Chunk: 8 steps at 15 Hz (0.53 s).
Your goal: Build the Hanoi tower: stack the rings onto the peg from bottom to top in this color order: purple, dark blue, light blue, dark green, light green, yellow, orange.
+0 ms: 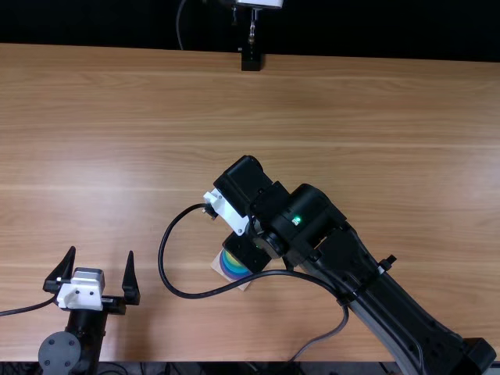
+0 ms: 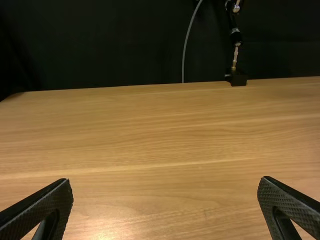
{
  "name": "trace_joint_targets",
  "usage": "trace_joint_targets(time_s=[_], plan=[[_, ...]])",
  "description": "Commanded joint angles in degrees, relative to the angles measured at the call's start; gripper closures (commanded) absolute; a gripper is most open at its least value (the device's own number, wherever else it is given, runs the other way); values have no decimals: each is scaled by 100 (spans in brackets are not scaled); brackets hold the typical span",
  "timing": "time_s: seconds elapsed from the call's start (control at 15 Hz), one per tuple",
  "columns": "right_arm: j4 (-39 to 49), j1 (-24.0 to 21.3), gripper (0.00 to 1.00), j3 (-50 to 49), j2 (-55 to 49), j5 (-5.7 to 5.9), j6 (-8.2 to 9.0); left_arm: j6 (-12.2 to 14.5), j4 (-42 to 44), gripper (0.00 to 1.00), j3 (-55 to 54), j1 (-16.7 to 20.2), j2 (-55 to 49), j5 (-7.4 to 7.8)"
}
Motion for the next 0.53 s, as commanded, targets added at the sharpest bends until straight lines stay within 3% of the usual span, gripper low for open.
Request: trace_joint_targets(time_s=[0.0, 0.47], plan=[[9, 15, 100, 179, -100, -58, 16, 43, -22, 0, -137, 48, -71, 12], [9, 7, 100, 144, -82, -58, 16, 43, -22, 0, -137, 48, -71, 12]])
